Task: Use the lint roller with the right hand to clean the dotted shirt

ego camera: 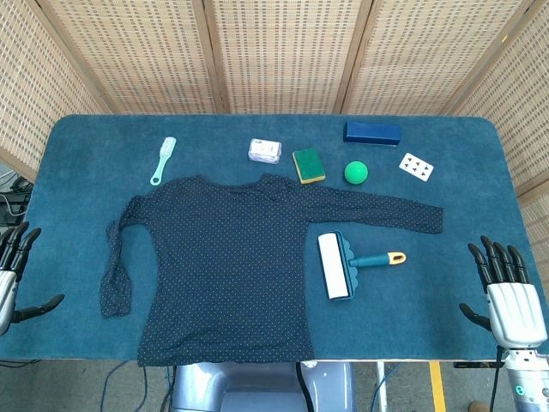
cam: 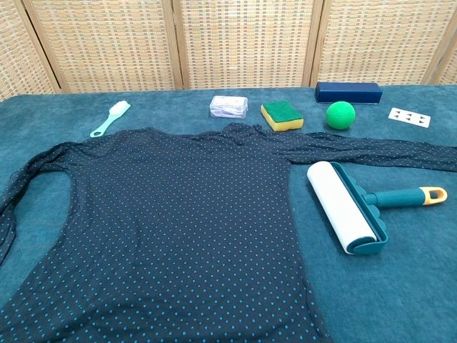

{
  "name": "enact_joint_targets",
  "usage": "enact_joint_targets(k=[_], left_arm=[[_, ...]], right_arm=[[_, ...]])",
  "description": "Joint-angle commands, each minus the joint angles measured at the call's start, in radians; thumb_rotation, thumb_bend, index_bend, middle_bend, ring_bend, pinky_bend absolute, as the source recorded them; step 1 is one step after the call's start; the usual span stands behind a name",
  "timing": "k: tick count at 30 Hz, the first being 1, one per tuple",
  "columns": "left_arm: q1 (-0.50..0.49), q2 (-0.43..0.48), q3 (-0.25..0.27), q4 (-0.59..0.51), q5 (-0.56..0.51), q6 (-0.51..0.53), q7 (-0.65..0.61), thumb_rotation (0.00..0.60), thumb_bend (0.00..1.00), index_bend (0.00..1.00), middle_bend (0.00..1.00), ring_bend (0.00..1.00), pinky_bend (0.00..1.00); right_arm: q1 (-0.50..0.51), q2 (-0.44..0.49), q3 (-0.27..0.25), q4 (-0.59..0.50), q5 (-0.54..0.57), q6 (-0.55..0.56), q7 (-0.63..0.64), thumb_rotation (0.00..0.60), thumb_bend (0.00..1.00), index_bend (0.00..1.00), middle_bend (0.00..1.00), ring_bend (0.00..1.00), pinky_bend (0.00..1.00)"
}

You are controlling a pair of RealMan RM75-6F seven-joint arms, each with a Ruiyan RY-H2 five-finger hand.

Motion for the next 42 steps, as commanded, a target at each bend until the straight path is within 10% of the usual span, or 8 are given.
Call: enact_joint_targets(k=[1,5,8,12,14,22,31,42], left_arm=[[0.000,-0.001,0.000,-0.002,0.001,-0.001,0.003,0.600,0.00,0.00,0.00,0.00,0.00],[-0.002,-0.008,-0.005,0.001,-0.009,-0.002,0.011,0.600,0.00,0.00,0.00,0.00,0.00],[-0.007,-0.012,-0.009,0.007,-0.024,-0.015,0.016,0.600,0.00,0.00,0.00,0.00,0.00],[-0.018,-0.016,-0.020,0.008,-0.047,-0.033,0.018,0.600,0.00,0.00,0.00,0.00,0.00],[-0.028,-0.021,-0.026,0.011,-0.063,-0.050,0.026,0.600,0.00,0.00,0.00,0.00,0.00],[-0.050,-0.031,-0.044,0.013,-0.121,-0.087,0.050,0.600,0.00,0.00,0.00,0.00,0.00],[-0.062,-0.039,-0.053,0.018,-0.157,-0.106,0.069,0.600,0.00,0.00,0.00,0.00,0.00],[-0.069,-0.041,-0.054,0.017,-0.165,-0.109,0.073,0.600,0.00,0.00,0.00,0.00,0.00]], right_arm=[[0.001,0.002,0.002,-0.002,0.006,-0.005,0.007,0.600,0.00,0.00,0.00,0.00,0.00],[0.032,0.012,0.016,-0.020,0.025,-0.055,0.000,0.600,0.00,0.00,0.05,0.04,0.00],[0.076,0.023,0.047,-0.048,0.048,-0.107,-0.019,0.600,0.00,0.00,0.31,0.35,0.08],[0.148,0.030,0.087,-0.076,0.082,-0.198,-0.031,0.600,0.00,0.00,0.77,0.83,0.82],[0.218,0.021,0.111,-0.099,0.140,-0.317,-0.029,0.600,0.00,0.00,0.91,0.95,0.98],[0.407,-0.070,0.162,-0.073,0.417,-0.585,-0.174,0.600,0.00,0.09,1.00,1.00,1.00],[0.538,-0.201,0.162,-0.008,0.653,-0.617,-0.396,0.600,0.13,0.39,1.00,1.00,1.00],[0.588,-0.274,0.097,0.057,0.732,-0.594,-0.481,0.600,0.29,0.43,1.00,1.00,1.00]])
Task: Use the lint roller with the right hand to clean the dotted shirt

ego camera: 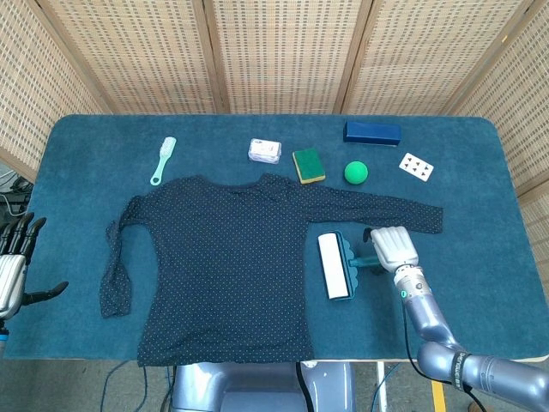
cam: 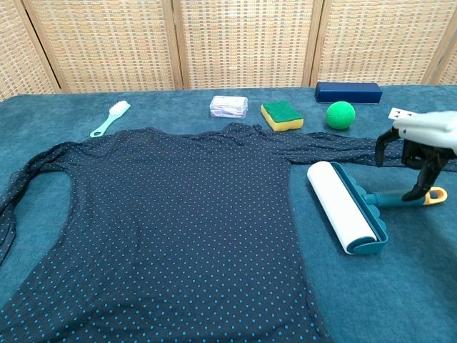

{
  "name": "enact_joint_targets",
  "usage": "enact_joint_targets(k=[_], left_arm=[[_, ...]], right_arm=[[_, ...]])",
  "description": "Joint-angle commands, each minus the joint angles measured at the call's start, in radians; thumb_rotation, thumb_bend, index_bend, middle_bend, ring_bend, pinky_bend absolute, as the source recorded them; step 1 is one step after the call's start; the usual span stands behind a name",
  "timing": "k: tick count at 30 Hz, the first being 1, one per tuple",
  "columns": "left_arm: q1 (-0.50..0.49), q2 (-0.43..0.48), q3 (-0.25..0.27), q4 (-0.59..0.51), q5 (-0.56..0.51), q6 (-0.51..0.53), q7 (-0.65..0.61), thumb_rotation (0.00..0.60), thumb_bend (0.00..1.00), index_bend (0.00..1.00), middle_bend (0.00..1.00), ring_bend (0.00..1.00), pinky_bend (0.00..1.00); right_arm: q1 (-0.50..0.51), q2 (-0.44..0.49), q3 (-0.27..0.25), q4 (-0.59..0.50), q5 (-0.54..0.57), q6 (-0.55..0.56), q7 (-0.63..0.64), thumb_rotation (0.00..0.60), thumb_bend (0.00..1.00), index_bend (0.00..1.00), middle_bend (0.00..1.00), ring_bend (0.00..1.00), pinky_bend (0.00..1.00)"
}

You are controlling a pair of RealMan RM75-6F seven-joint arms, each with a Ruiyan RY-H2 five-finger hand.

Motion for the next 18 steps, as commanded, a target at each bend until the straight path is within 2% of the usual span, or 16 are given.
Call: enact_joint_targets(k=[1,7,18], left_arm=[[0.000,0.000,0.001,-0.002,0.002,0.001,0.000,0.600,0.00,0.00,0.00,0.00,0.00],[-0.002,0.000,0.003,-0.004,0.003,0.002,0.003,0.600,0.00,0.00,0.00,0.00,0.00],[-0.004,0.001,0.003,-0.004,-0.001,0.000,0.000,0.600,0.00,0.00,0.00,0.00,0.00]], right_arm=[[0.004,-0.026,-0.014,0.027,-0.019,0.020,0.002,0.600,0.31,0.44,1.00,1.00,1.00],[0.013,-0.074,-0.041,0.094,-0.038,0.028,-0.008,0.600,0.37,0.44,1.00,1.00,1.00],[0.023,-0.100,-0.061,0.120,-0.020,0.013,-0.018,0.600,0.38,0.44,1.00,1.00,1.00]])
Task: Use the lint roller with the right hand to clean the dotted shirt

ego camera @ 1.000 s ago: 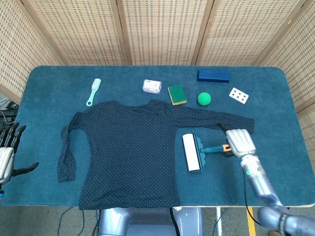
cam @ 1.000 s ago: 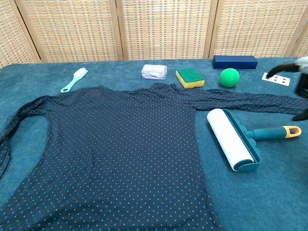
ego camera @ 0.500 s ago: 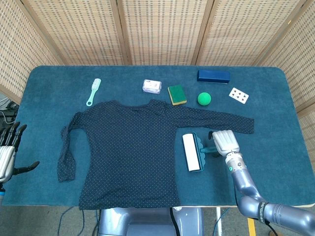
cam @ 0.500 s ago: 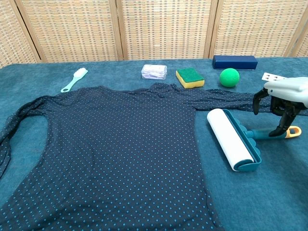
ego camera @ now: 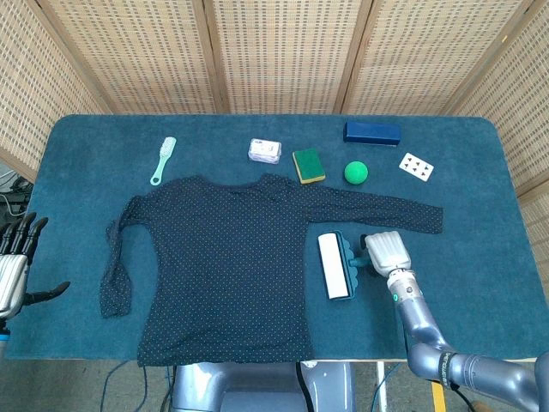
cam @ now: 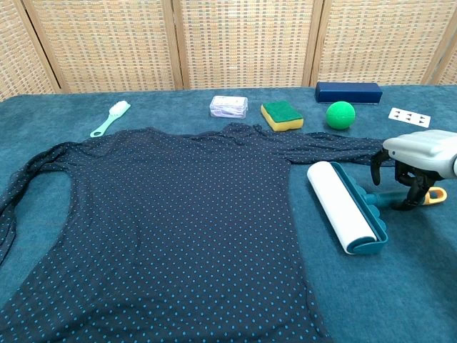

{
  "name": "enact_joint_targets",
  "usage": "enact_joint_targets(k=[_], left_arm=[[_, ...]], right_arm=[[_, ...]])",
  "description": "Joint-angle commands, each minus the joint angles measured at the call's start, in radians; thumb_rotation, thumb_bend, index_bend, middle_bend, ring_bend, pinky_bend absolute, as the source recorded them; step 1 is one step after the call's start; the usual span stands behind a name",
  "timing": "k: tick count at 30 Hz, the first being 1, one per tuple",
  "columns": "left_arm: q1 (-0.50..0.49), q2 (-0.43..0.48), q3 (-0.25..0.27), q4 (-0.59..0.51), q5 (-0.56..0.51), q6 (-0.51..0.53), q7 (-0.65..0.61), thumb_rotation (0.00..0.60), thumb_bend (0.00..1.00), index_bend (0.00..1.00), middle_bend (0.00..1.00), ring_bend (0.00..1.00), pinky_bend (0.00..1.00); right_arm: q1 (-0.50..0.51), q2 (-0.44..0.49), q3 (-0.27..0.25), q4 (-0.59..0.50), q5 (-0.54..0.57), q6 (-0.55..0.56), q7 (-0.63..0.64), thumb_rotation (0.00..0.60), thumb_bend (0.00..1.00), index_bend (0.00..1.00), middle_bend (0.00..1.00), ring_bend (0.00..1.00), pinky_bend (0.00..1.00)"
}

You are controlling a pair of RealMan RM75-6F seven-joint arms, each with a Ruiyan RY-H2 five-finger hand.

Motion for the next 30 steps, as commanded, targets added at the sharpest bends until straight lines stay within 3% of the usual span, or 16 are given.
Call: enact_joint_targets(k=[1,8,14,17,19,22,30], left_arm=[[0.000,0.001,0.000,0.000,0.000,0.000,-0.002,0.600,0.00,0.00,0.00,0.00,0.00],[-0.003,0.004,0.001,0.002,-0.002,-0.005,-0.011,0.600,0.00,0.00,0.00,0.00,0.00],[-0.003,0.006,0.001,0.002,-0.004,-0.006,-0.019,0.600,0.00,0.00,0.00,0.00,0.00],[-0.004,0.007,0.001,0.002,-0.005,-0.008,-0.022,0.600,0.00,0.00,0.00,0.00,0.00],[-0.005,0.007,0.002,0.002,-0.005,-0.010,-0.022,0.600,0.00,0.00,0.00,0.00,0.00],[-0.006,0.007,0.003,0.001,-0.006,-0.013,-0.023,0.600,0.00,0.00,0.00,0.00,0.00],[-0.010,0.017,0.001,0.004,-0.015,-0.027,-0.051,0.600,0.00,0.00,0.00,0.00,0.00]], right_arm=[[0.003,-0.008,-0.005,0.006,0.001,-0.002,-0.003,0.600,0.38,0.44,1.00,1.00,1.00],[0.013,-0.030,-0.016,0.026,0.024,-0.008,-0.024,0.600,0.39,0.44,1.00,1.00,1.00],[0.017,-0.042,-0.023,0.045,0.036,-0.016,-0.028,0.600,0.49,0.46,1.00,1.00,1.00],[0.017,-0.043,-0.023,0.047,0.030,-0.014,-0.019,0.600,0.60,0.51,1.00,1.00,1.00],[0.015,-0.044,-0.022,0.049,0.016,-0.005,-0.008,0.600,0.75,0.60,1.00,1.00,1.00],[0.013,-0.040,-0.018,0.043,-0.002,0.006,0.005,0.600,0.85,0.69,1.00,1.00,1.00],[0.061,0.017,0.030,-0.064,0.019,0.045,-0.076,0.600,0.86,0.72,1.00,1.00,1.00]])
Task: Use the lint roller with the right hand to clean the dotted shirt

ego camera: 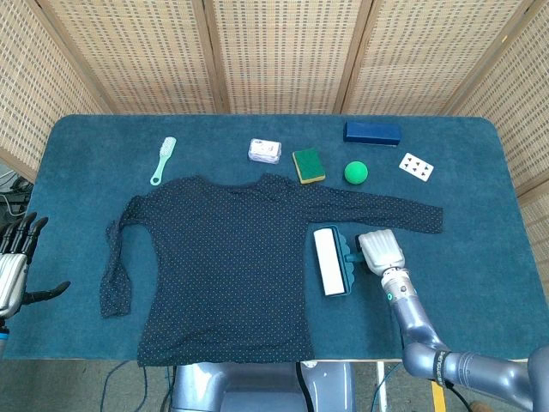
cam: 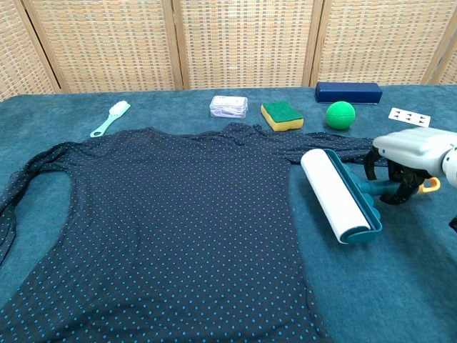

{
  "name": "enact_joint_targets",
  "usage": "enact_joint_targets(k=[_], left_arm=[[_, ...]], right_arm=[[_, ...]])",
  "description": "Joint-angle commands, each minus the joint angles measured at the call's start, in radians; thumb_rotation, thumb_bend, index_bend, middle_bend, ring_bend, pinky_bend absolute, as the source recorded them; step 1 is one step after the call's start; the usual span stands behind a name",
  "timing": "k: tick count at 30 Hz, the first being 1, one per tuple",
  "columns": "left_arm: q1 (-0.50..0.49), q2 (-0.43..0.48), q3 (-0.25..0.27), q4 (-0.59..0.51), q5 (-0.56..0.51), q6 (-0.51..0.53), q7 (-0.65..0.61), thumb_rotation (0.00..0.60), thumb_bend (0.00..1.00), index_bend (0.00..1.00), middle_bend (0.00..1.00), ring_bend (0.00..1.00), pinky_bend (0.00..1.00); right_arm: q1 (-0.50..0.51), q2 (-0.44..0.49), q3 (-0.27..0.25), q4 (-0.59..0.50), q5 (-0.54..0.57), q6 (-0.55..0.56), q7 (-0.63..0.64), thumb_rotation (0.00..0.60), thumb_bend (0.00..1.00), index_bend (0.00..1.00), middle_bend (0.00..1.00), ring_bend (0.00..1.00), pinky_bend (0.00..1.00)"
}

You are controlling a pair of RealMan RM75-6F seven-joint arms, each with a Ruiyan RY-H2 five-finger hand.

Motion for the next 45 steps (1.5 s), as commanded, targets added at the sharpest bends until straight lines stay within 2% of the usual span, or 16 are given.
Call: enact_joint_targets(k=[1,4,9,13,19,23,28,35,45], left_arm=[[-0.002,0.005,-0.002,0.003,-0.004,-0.006,-0.013,0.600,0.00,0.00,0.00,0.00,0.00],[-0.005,0.009,-0.001,0.007,-0.005,-0.016,-0.027,0.600,0.00,0.00,0.00,0.00,0.00],[-0.014,0.014,-0.004,0.018,-0.016,-0.038,-0.050,0.600,0.00,0.00,0.00,0.00,0.00],[-0.022,0.019,-0.008,0.026,-0.029,-0.058,-0.074,0.600,0.00,0.00,0.00,0.00,0.00],[-0.030,0.027,-0.009,0.037,-0.036,-0.081,-0.106,0.600,0.00,0.00,0.00,0.00,0.00],[-0.038,0.026,-0.009,0.045,-0.045,-0.099,-0.112,0.600,0.00,0.00,0.00,0.00,0.00],[-0.049,0.024,-0.012,0.055,-0.061,-0.120,-0.116,0.600,0.00,0.00,0.00,0.00,0.00],[-0.058,0.022,-0.013,0.064,-0.075,-0.137,-0.124,0.600,0.00,0.00,0.00,0.00,0.00],[-0.059,0.025,-0.011,0.063,-0.076,-0.138,-0.134,0.600,0.00,0.00,0.00,0.00,0.00]], right_arm=[[0.038,0.029,0.031,-0.057,0.025,0.025,-0.071,0.600,0.86,0.72,1.00,1.00,1.00],[0.095,0.045,0.057,-0.107,0.064,0.045,-0.180,0.600,0.86,0.72,1.00,1.00,1.00],[0.225,0.027,0.090,-0.147,0.220,0.090,-0.436,0.600,0.86,0.73,1.00,1.00,1.00],[0.349,-0.029,0.110,-0.130,0.393,0.158,-0.663,0.600,0.86,0.73,1.00,1.00,1.00],[0.490,-0.109,0.137,-0.081,0.604,0.234,-0.896,0.600,0.86,0.74,1.00,1.00,1.00],[0.552,-0.146,0.175,-0.047,0.710,0.254,-0.963,0.600,0.86,0.74,1.00,1.00,1.00],[0.610,-0.207,0.171,0.031,0.749,0.247,-1.014,0.600,0.86,0.75,1.00,1.00,1.00],[0.638,-0.281,0.132,0.109,0.737,0.232,-1.034,0.600,0.87,0.75,1.00,1.00,1.00],[0.676,-0.373,0.115,0.117,0.707,0.303,-1.082,0.600,0.87,0.75,1.00,1.00,1.00]])
